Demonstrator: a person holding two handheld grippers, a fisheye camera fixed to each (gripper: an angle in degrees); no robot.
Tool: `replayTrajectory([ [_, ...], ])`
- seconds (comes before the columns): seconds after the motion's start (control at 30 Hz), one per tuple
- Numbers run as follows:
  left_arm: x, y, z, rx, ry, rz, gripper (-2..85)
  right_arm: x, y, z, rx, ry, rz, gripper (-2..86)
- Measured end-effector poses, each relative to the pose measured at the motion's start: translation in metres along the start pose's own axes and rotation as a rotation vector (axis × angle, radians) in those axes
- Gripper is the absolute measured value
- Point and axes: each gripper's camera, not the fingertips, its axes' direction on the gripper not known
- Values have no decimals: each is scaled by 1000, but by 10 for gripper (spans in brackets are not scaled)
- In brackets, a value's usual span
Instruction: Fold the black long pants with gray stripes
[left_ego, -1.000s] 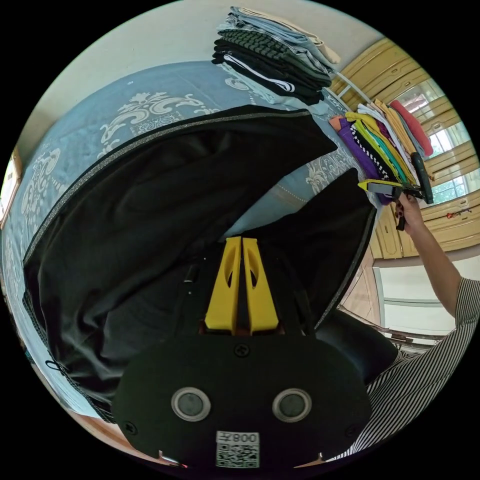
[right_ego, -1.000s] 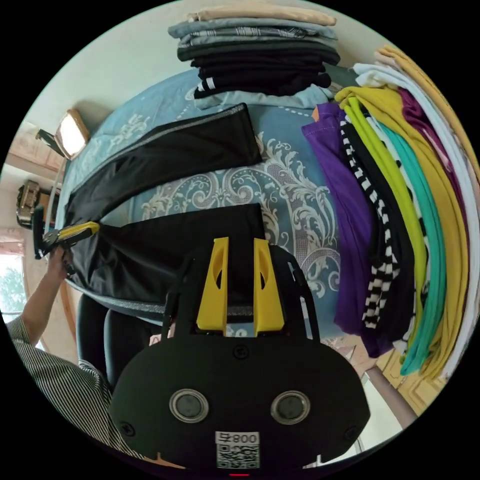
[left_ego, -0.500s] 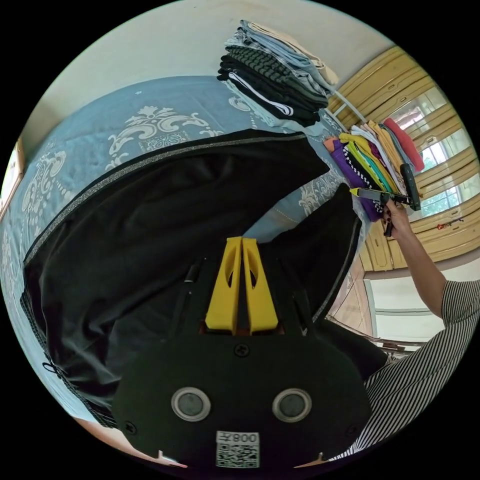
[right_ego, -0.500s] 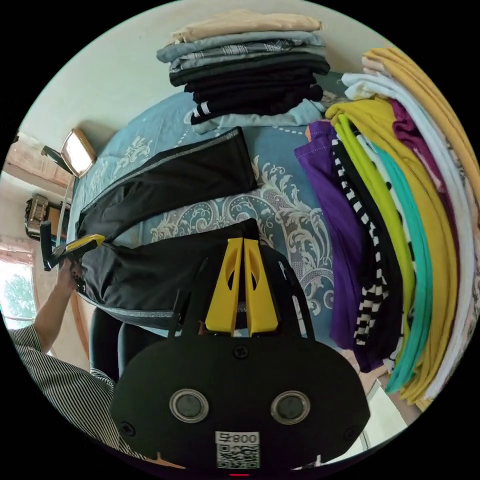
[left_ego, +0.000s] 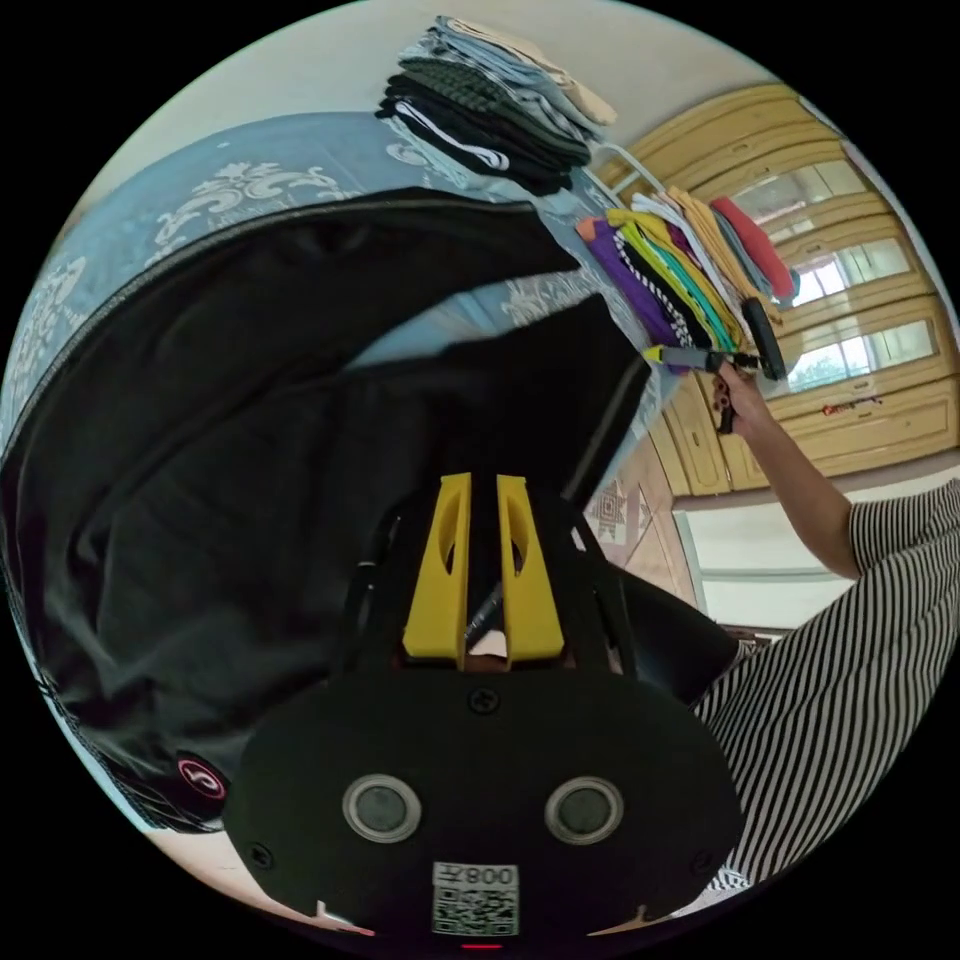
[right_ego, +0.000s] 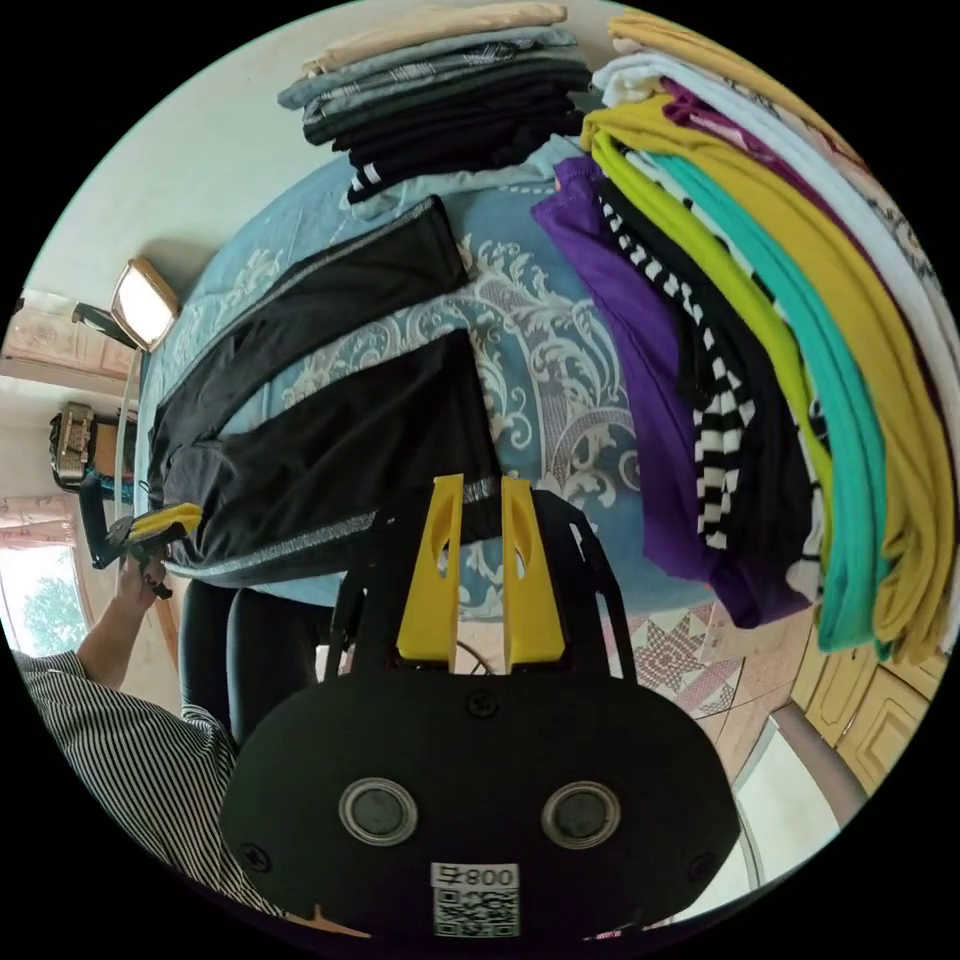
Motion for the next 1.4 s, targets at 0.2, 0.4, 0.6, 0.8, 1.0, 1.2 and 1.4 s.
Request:
replayTrajectory([
  [0.2,20,35,13,-98,-67,23,29,13,5,17,-18,-21,19,58],
  [0.4,23,56,-12,-100,-65,36,7,11,11,6,3,-80,-26,23],
  [0.6,16,96,-29,-113,-31,23,4,21,32,18,-16,-141,7,17],
  [0.8,2,135,-45,-152,-26,26,6,12,40,45,-60,-140,37,14],
  [1.0,-32,184,-91,-55,37,-48,19,-8,38,73,-58,-152,61,11],
  [1.2,-112,301,-203,172,-25,-318,36,-38,42,72,46,-76,151,2],
  [1.4,-227,490,-310,472,-206,-960,55,-180,14,92,106,-249,-159,1],
])
